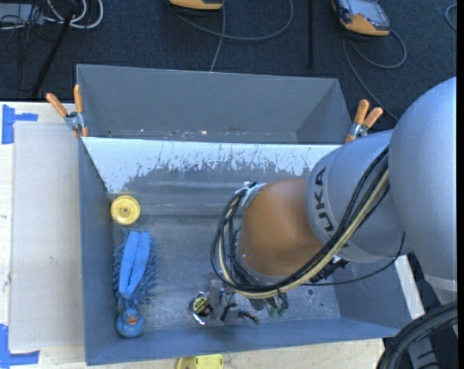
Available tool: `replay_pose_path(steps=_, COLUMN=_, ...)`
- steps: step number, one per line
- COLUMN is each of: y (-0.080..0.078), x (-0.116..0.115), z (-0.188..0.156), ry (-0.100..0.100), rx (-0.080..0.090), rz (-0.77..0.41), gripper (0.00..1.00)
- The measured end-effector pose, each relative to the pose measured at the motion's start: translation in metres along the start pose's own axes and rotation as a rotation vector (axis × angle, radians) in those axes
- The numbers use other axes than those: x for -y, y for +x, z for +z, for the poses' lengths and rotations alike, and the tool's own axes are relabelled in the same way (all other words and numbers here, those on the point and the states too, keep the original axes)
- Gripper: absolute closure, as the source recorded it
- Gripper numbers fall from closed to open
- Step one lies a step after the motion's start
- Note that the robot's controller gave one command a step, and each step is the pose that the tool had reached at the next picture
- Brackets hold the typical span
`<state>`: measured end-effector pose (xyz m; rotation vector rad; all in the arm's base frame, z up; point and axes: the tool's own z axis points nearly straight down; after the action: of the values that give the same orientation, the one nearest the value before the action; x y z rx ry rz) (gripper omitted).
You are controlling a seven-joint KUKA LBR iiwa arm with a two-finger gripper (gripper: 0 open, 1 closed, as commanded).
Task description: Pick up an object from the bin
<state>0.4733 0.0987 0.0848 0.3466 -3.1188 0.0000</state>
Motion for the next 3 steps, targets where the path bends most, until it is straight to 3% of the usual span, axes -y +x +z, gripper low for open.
replay_pose_path(steps=1, y=-0.004, x=-0.009, z=-0.052, ry=0.0, rx=-0.003, rz=0.015, gripper=1.0)
replay_pose_path(steps=2, y=-0.016, x=-0.009, z=-0.035, ry=0.0, rx=0.002, rz=-0.029, gripper=0.0)
replay_pose_path(steps=3, y=-0.017, x=-0.009, z=-0.026, ry=0.0, rx=0.001, rz=-0.027, gripper=0.0)
